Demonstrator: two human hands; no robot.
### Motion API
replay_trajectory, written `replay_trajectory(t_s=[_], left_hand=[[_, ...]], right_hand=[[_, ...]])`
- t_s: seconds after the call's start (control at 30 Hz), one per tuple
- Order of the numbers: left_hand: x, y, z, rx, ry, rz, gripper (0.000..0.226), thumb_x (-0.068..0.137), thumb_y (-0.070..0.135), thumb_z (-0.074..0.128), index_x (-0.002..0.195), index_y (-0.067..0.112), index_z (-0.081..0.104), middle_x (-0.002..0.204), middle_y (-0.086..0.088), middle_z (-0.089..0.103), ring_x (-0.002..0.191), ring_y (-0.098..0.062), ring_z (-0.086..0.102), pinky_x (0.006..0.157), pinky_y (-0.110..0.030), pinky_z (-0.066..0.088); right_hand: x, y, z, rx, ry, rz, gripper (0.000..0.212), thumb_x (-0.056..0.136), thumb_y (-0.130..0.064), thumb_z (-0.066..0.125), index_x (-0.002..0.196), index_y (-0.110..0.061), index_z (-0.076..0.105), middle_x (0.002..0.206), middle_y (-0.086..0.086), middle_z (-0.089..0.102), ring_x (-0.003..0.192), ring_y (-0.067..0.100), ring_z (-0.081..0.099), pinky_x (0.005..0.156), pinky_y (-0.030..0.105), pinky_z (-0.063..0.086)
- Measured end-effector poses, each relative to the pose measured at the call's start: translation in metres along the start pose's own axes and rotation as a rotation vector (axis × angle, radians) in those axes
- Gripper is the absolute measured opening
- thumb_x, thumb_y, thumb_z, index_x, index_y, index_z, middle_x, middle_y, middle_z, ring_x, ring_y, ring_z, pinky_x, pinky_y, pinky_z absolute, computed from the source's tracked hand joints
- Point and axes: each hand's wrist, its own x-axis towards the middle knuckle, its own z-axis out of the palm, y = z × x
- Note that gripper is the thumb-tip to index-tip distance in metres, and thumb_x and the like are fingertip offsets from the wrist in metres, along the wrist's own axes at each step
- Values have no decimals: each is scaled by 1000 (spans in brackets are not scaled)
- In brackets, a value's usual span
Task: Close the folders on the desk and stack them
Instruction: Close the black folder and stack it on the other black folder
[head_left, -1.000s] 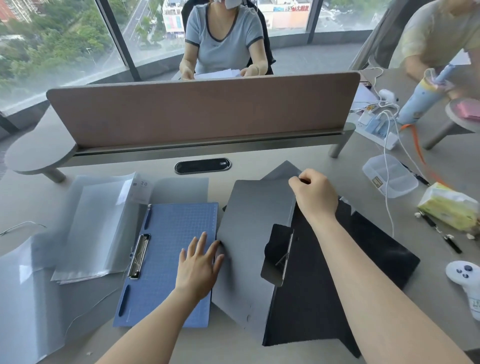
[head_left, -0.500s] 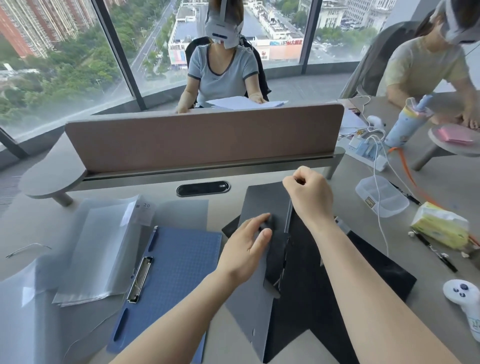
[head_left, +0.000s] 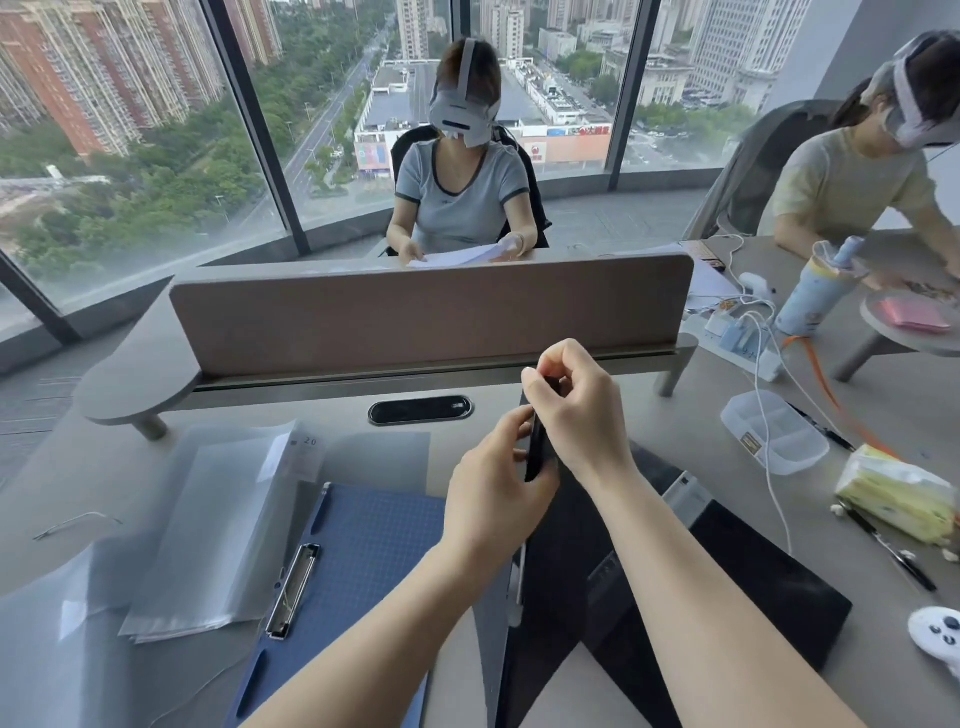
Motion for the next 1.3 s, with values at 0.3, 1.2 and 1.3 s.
replay_trajectory(t_s=[0.3,1.2,1.3], left_hand=[[12,-18,-32,50,154,20,11,90,17,58,98,23,63,70,6,67,64,-17,56,63,-32,48],[18,-176,-172,-489,142,-439,14,94,9,63,94,20,71,91,-4,77,83,-22,74,82,-42,61],[10,-208,-169,-333,76,-529,8,92,20,63,97,22,69,101,-10,76,93,-30,73,88,-49,59]], right_hand=[[-5,-10,32,43,-33,-44,12,88,-25,67,96,-21,59,100,-6,54,75,4,55,69,9,43],[-109,81,143,292,-198,846,19,96,-15,52,100,-20,70,103,-1,76,100,21,71,96,46,54],[-128,91,159,286,-192,952,21,97,-20,50,110,-20,67,111,1,73,104,24,68,97,49,53]])
